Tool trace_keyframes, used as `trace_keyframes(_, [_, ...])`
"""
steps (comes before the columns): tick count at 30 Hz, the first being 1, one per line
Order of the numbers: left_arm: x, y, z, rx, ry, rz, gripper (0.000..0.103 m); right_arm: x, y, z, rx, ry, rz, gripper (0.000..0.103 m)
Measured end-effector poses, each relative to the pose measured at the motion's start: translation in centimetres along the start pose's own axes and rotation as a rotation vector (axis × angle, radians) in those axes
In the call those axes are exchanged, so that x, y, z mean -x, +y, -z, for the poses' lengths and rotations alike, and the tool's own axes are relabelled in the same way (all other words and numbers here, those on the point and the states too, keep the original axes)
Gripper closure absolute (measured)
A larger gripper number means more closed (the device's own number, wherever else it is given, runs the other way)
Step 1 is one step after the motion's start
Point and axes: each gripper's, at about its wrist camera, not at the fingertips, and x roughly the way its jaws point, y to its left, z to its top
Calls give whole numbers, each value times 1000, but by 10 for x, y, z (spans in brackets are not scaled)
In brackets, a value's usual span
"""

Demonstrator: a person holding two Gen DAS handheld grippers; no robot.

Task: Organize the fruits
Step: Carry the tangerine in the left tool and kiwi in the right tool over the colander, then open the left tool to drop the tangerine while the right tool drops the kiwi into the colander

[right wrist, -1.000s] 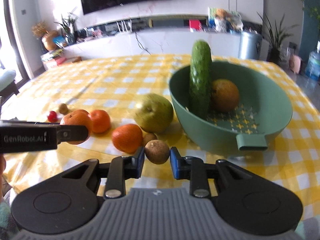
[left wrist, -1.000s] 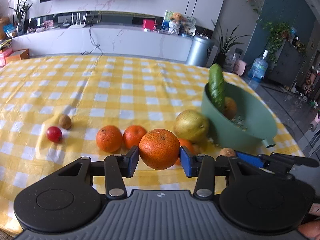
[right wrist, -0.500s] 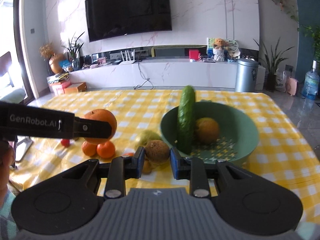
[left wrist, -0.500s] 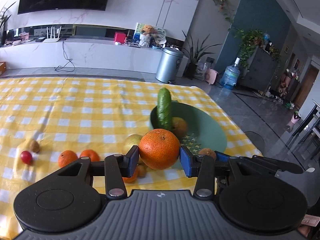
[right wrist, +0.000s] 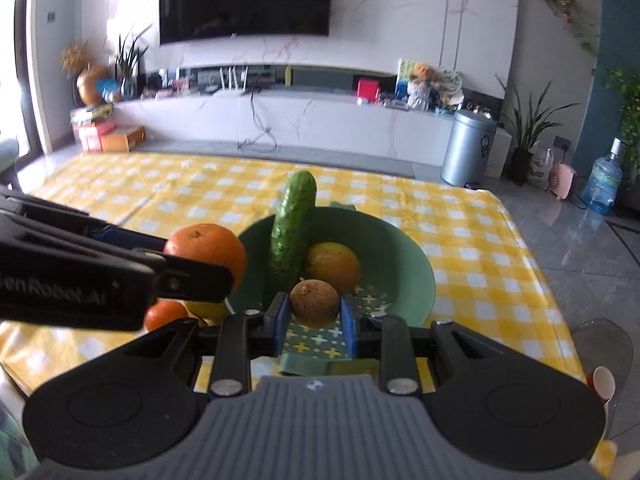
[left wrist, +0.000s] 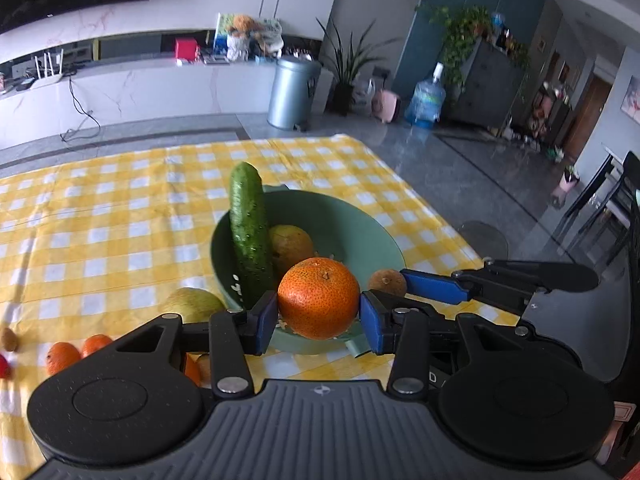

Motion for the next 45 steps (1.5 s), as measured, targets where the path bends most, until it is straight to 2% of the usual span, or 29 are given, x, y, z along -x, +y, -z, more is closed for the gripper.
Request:
trace_keyframes(6, [-23, -7, -5, -48, 54, 7, 53, -23, -12, -8, 66, 81, 4, 79])
trace_keyframes(10, [-37, -5, -8, -61, 92, -7, 53, -38, -20, -9, 70, 135, -24, 79])
trace_keyframes(27, [-81, 20, -6, -40, 213, -25, 53, -89, -18, -11, 157, 303, -82, 79])
trace_keyframes(39, [-79, 22, -6, -39, 211, -24, 53, -89, -17, -12, 160, 316, -77, 78])
trace_keyframes(41, [-78, 21, -6, -40, 208, -28, 50, -87, -16, -12, 159, 314, -70, 75])
trace_keyframes(43, [-74, 21, -6, -42, 198, -33, 48, -84, -16, -12, 158, 308, -62, 65])
trace_keyframes(45, [-68, 19, -7, -45, 181, -29, 46, -80, -16, -13, 157, 300, -60, 65])
